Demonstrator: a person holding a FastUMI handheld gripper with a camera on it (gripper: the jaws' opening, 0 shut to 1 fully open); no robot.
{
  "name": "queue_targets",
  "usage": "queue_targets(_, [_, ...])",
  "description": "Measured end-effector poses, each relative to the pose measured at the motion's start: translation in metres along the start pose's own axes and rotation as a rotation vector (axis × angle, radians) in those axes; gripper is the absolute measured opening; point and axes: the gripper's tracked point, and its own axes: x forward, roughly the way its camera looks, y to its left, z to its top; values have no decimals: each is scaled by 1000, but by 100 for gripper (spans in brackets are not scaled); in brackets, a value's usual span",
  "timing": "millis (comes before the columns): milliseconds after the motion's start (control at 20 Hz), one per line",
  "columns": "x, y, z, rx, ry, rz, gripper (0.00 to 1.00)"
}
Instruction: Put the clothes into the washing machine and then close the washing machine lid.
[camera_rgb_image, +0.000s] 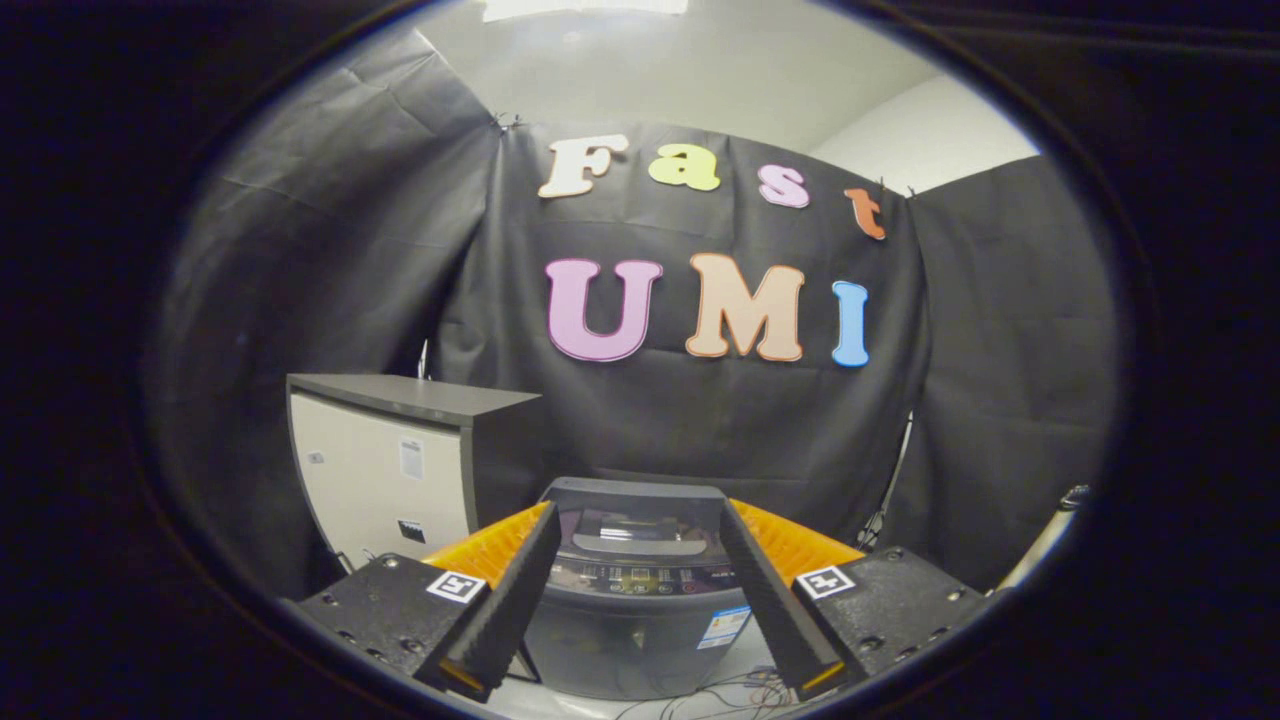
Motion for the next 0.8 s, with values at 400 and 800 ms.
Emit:
queue_targets(400, [7, -3, -6, 1, -12, -7, 97])
queue_targets(800, [6, 4, 17, 49, -189, 28, 97])
